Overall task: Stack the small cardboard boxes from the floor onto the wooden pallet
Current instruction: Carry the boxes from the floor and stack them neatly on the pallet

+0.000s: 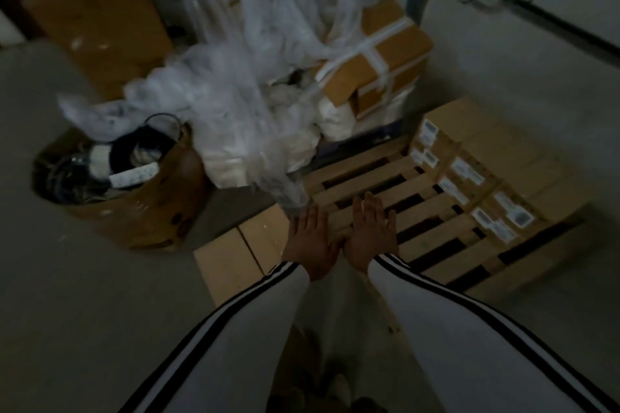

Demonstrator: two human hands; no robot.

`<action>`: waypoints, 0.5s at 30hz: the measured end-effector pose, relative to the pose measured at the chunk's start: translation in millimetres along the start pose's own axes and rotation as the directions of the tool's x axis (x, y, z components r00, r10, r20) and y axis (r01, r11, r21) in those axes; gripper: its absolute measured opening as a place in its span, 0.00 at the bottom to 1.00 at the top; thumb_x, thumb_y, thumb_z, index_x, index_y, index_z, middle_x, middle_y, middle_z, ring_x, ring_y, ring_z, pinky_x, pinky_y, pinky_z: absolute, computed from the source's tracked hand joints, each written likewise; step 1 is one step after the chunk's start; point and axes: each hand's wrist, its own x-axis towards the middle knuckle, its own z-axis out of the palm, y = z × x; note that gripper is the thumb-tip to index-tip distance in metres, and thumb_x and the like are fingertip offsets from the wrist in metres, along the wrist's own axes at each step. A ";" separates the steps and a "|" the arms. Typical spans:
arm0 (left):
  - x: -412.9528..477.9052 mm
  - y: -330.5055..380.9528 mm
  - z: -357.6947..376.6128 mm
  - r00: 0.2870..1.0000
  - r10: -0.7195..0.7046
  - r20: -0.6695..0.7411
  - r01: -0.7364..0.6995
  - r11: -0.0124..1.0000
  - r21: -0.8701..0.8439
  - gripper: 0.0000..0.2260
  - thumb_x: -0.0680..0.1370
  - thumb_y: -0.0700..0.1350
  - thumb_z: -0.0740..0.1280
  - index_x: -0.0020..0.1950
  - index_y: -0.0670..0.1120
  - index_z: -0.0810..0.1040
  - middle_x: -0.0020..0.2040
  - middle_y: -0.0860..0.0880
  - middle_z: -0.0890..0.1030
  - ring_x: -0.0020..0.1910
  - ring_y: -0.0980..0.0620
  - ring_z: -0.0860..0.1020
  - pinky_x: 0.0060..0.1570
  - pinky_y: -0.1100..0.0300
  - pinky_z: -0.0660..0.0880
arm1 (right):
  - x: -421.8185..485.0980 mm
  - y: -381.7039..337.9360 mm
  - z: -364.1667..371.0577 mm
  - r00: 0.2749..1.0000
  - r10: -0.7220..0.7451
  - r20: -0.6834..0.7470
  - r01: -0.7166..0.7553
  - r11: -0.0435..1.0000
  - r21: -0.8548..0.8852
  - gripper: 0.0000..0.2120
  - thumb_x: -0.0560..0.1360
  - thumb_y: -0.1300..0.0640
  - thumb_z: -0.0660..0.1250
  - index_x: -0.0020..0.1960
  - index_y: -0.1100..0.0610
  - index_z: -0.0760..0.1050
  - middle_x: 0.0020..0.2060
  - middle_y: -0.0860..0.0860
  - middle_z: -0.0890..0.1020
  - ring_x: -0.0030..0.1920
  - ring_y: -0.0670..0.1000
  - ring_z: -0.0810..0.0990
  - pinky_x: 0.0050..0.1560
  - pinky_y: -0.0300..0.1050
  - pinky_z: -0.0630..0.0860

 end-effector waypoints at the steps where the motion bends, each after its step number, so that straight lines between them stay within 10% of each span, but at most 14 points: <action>1: -6.7 -21.2 -1.2 0.999 -0.050 0.001 0.050 0.999 -0.008 0.36 0.83 0.65 0.47 0.83 0.44 0.45 0.83 0.43 0.46 0.82 0.45 0.44 0.79 0.44 0.41 | 3.2 -21.4 6.1 0.999 -0.043 0.006 0.043 0.999 -0.014 0.41 0.79 0.36 0.56 0.83 0.52 0.41 0.82 0.54 0.43 0.81 0.57 0.42 0.78 0.62 0.41; 15: -11.0 -288.6 13.4 0.877 -0.480 0.021 0.478 0.868 -0.138 0.37 0.82 0.65 0.46 0.82 0.42 0.45 0.83 0.41 0.48 0.82 0.42 0.47 0.79 0.42 0.45 | 87.1 -259.5 90.1 0.877 -0.406 0.259 0.452 0.878 -0.156 0.39 0.79 0.44 0.60 0.82 0.51 0.43 0.81 0.56 0.39 0.81 0.58 0.39 0.78 0.63 0.40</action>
